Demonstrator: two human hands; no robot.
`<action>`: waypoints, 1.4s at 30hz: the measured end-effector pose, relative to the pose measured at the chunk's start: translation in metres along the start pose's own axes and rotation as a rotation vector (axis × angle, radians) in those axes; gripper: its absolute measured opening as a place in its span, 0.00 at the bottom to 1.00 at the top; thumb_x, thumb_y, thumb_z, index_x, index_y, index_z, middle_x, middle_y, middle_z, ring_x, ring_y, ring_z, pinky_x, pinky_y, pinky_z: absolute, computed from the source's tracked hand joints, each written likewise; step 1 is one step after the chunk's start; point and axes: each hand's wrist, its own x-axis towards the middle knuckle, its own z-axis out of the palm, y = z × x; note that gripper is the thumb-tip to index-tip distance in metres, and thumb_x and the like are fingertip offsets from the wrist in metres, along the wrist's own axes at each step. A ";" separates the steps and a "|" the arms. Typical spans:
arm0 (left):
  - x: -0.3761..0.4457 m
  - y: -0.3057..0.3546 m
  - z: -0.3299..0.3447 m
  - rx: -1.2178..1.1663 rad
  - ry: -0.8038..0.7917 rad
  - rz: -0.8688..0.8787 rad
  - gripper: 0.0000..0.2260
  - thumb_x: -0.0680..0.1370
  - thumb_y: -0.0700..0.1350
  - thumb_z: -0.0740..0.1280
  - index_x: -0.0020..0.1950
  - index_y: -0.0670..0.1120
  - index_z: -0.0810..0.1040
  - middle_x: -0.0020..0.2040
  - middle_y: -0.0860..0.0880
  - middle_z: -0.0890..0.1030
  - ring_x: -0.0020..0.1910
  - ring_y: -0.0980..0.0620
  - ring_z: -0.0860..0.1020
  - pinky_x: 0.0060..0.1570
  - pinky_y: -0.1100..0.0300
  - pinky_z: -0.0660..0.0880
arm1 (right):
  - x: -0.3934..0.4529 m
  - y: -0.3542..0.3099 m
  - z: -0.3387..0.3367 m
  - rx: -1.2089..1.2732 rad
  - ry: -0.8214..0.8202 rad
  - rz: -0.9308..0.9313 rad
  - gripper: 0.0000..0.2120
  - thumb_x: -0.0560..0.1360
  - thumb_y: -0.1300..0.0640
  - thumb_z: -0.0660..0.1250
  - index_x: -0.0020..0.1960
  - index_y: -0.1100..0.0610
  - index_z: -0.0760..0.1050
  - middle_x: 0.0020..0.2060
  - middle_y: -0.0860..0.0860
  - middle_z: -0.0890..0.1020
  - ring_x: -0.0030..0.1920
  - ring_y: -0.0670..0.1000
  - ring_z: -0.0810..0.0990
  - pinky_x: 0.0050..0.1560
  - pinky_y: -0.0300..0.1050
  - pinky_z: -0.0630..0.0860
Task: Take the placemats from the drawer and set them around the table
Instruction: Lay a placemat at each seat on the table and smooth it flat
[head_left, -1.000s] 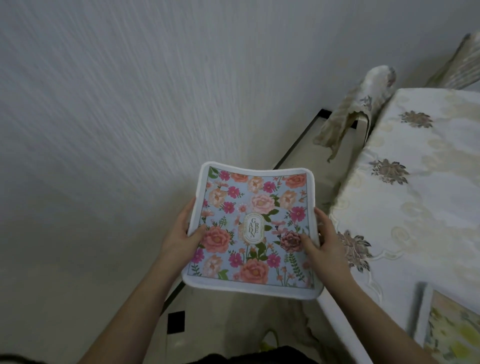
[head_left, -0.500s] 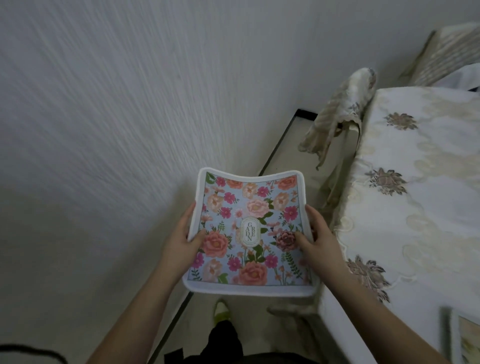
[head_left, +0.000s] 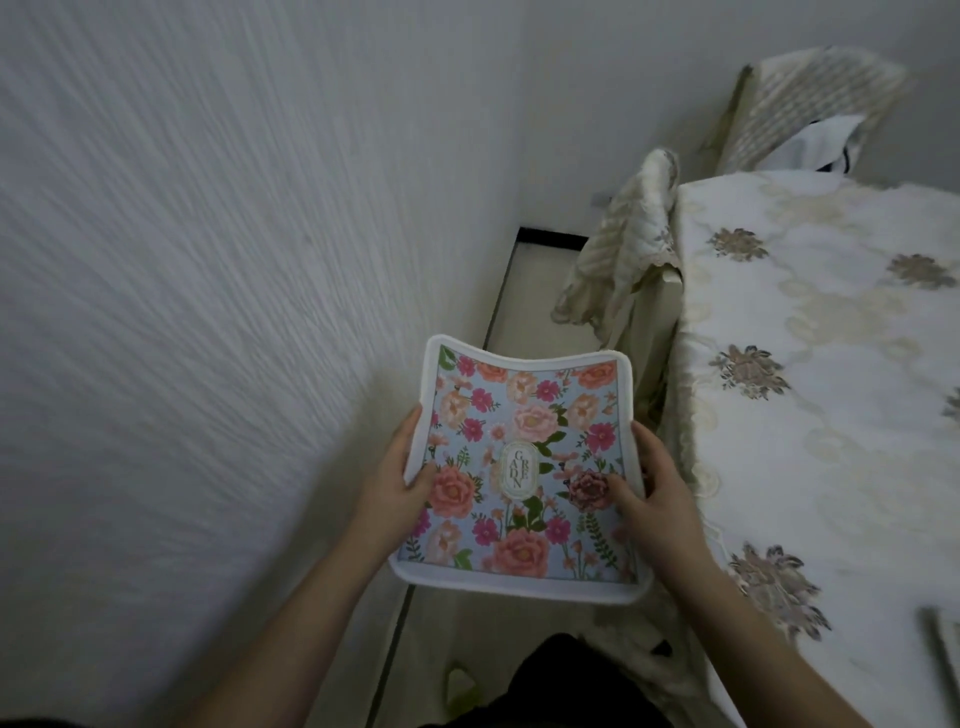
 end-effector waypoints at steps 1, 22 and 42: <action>0.009 0.002 0.003 0.003 -0.028 0.007 0.29 0.81 0.45 0.65 0.77 0.64 0.58 0.67 0.56 0.76 0.61 0.54 0.78 0.57 0.45 0.80 | 0.003 0.002 -0.003 0.003 0.017 0.008 0.30 0.78 0.53 0.67 0.75 0.39 0.59 0.57 0.38 0.79 0.52 0.41 0.81 0.47 0.43 0.82; 0.222 0.104 0.120 0.098 -0.376 0.114 0.29 0.81 0.46 0.66 0.78 0.63 0.58 0.66 0.53 0.77 0.58 0.53 0.81 0.55 0.48 0.81 | 0.127 0.042 -0.082 0.117 0.347 0.209 0.29 0.79 0.52 0.66 0.74 0.35 0.58 0.49 0.39 0.79 0.39 0.35 0.82 0.28 0.27 0.74; 0.369 0.187 0.267 0.228 -0.880 0.388 0.30 0.81 0.48 0.66 0.77 0.67 0.56 0.63 0.61 0.75 0.51 0.65 0.77 0.41 0.73 0.74 | 0.159 0.065 -0.113 0.246 0.836 0.507 0.29 0.79 0.53 0.66 0.74 0.37 0.58 0.52 0.42 0.80 0.42 0.34 0.82 0.30 0.29 0.76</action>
